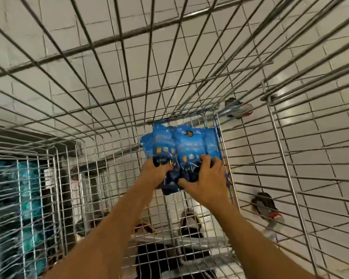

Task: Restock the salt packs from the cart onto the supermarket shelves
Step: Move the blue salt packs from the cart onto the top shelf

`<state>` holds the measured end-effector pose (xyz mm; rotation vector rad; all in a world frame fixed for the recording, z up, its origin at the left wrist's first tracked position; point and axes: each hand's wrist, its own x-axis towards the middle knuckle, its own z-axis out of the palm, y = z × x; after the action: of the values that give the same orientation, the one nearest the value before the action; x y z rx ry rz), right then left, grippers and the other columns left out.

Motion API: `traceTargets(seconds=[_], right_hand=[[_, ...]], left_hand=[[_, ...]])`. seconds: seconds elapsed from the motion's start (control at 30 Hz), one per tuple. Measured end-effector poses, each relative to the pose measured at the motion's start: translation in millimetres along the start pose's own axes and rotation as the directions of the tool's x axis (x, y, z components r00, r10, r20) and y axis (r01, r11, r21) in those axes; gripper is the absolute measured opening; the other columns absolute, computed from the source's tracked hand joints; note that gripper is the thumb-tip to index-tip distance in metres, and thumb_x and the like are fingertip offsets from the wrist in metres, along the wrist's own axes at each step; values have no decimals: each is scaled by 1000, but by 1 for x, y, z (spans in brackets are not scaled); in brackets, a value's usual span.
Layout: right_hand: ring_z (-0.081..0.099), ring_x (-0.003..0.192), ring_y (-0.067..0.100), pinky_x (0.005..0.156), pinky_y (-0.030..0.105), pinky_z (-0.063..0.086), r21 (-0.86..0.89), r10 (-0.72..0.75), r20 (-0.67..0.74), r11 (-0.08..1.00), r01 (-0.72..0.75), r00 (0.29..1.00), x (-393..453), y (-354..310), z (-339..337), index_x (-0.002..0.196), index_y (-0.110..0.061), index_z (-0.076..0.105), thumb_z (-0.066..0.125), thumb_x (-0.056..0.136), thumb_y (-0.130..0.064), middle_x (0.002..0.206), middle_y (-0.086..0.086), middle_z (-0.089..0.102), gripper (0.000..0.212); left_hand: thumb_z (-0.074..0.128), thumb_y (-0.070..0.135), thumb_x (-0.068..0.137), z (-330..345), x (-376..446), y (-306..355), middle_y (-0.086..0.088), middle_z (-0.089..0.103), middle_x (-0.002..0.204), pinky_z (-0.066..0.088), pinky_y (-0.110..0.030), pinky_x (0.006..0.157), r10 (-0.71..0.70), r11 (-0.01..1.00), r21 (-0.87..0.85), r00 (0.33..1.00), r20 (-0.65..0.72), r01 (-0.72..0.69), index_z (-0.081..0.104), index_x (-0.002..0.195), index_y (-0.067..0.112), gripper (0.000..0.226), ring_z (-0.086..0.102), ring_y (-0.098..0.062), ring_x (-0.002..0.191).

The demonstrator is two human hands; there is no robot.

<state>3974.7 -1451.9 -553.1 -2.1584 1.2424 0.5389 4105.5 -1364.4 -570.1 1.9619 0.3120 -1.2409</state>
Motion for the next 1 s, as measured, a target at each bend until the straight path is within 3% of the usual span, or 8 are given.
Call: traceTargets(seconds=[0.1, 0.3, 0.43, 0.6, 0.7, 0.8, 0.87, 1.0], right_hand=[[40, 130, 39, 104, 54, 41, 156, 46, -33, 987, -40, 998, 7, 0, 0, 139, -12, 32, 72, 82, -52, 139, 20, 40, 80], [66, 109, 30, 92, 46, 56, 473, 266, 202, 816, -331, 943, 17, -6, 1, 115, -7, 67, 93, 61, -35, 113, 12, 71, 66], [63, 112, 33, 94, 43, 54, 425, 244, 174, 855, -296, 954, 8, -12, 7, 116, -8, 67, 87, 68, -28, 115, 15, 68, 56], [67, 103, 28, 76, 29, 61, 737, 115, 276, 612, -287, 954, -22, -16, -9, 125, -2, 56, 76, 73, 14, 116, 15, 69, 58], [73, 88, 17, 69, 22, 57, 774, 66, 291, 570, -275, 955, -58, -17, -39, 118, -14, 60, 81, 67, 10, 104, 4, 76, 59], [70, 107, 21, 93, 42, 56, 830, 22, 315, 479, -287, 949, -101, -32, -79, 129, -23, 60, 86, 71, -21, 115, 0, 74, 63], [58, 125, 27, 109, 52, 43, 875, 34, 319, 374, -308, 947, -131, -52, -115, 136, -24, 58, 74, 78, -46, 132, 4, 65, 64], [67, 112, 20, 101, 42, 50, 905, -57, 260, 364, -223, 964, -193, -88, -183, 130, -13, 61, 68, 83, -32, 120, 4, 72, 51]], left_hand=[[74, -4, 78, -15, -5, -13, -8, 73, 77, 60, -38, 62, -53, 999, -9, 994, 93, 54, 62, 85, 20, 28, 72, -25, 68], [86, 24, 73, -13, -17, -30, -10, 73, 108, 55, -49, 92, -28, 994, -109, 999, 46, 33, 70, 108, 14, 40, 69, -30, 100], [85, 24, 75, -22, -23, -34, -9, 73, 109, 54, -47, 95, -7, 996, -94, 1000, 28, 10, 70, 112, 12, 42, 68, -28, 103], [87, 24, 69, -50, -50, -39, -10, 75, 105, 56, -48, 92, -71, 981, -176, 994, 78, 84, 70, 110, 12, 46, 70, -29, 98], [92, 35, 48, -75, -86, -32, -5, 78, 92, 60, -38, 76, -70, 975, -203, 992, 104, 90, 73, 101, 16, 59, 74, -26, 86], [93, 41, 30, -106, -131, -19, -1, 78, 86, 58, -33, 66, -81, 965, -241, 992, 97, 102, 74, 92, 20, 67, 74, -23, 83], [94, 40, 32, -128, -168, -3, -1, 78, 89, 57, -31, 64, -49, 956, -282, 993, 105, 77, 74, 96, 20, 70, 74, -21, 83], [83, 46, 54, -168, -264, 44, 11, 71, 77, 52, -26, 65, 12, 918, -395, 1000, -29, -22, 63, 83, 30, 39, 67, -13, 73]])
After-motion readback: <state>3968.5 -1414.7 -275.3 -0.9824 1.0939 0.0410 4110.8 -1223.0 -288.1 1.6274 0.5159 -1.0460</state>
